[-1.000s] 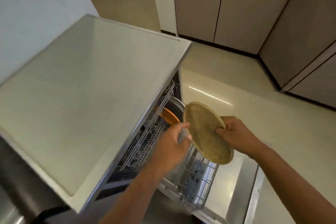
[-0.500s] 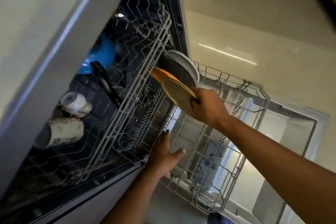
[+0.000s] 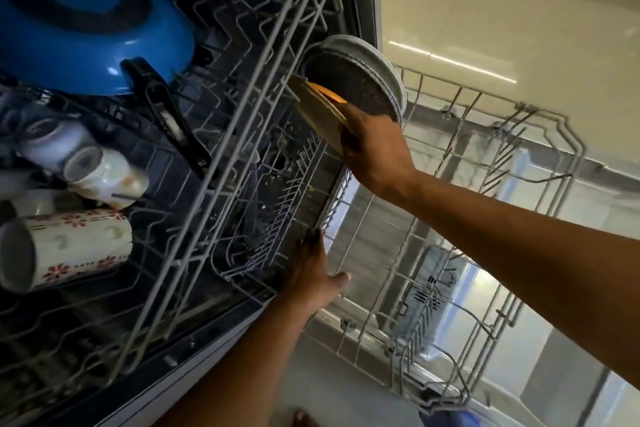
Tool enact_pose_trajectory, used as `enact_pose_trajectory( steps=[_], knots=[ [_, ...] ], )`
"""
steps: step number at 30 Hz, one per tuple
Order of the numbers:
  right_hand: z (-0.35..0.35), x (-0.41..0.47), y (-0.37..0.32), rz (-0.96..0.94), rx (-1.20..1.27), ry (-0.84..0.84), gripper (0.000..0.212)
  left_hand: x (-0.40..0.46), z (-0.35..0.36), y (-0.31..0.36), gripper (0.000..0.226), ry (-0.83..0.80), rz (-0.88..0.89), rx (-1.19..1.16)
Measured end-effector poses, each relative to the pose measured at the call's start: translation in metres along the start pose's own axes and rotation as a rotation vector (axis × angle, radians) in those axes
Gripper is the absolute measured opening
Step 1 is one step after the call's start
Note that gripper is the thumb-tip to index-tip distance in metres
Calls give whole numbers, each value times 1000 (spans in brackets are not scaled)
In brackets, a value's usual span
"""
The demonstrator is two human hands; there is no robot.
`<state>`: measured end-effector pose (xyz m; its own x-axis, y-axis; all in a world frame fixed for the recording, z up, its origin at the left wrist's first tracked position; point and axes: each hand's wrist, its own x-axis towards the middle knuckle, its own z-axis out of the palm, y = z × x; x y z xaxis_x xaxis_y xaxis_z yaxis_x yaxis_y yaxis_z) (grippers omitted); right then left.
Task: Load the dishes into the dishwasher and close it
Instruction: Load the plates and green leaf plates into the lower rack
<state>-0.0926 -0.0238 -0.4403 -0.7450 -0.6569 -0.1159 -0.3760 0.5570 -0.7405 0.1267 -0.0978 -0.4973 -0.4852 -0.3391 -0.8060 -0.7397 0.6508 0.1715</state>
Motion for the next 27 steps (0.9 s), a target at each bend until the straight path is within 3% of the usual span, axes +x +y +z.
enact_pose_trajectory(
  steps=[8,14,21,27],
  knots=[
    [26,21,15,66,64,-36,48,7,7,-9,110,-5,-9,-91],
    [37,18,20,189,138,-55,23,11,10,-9,110,-18,-28,-113],
    [8,-14,2,190,119,-13,38,10,-9,13,107,25,-104,-219],
    [-62,-79,-46,243,220,192,44,-36,-61,91,78,120,169,-352]
  ],
)
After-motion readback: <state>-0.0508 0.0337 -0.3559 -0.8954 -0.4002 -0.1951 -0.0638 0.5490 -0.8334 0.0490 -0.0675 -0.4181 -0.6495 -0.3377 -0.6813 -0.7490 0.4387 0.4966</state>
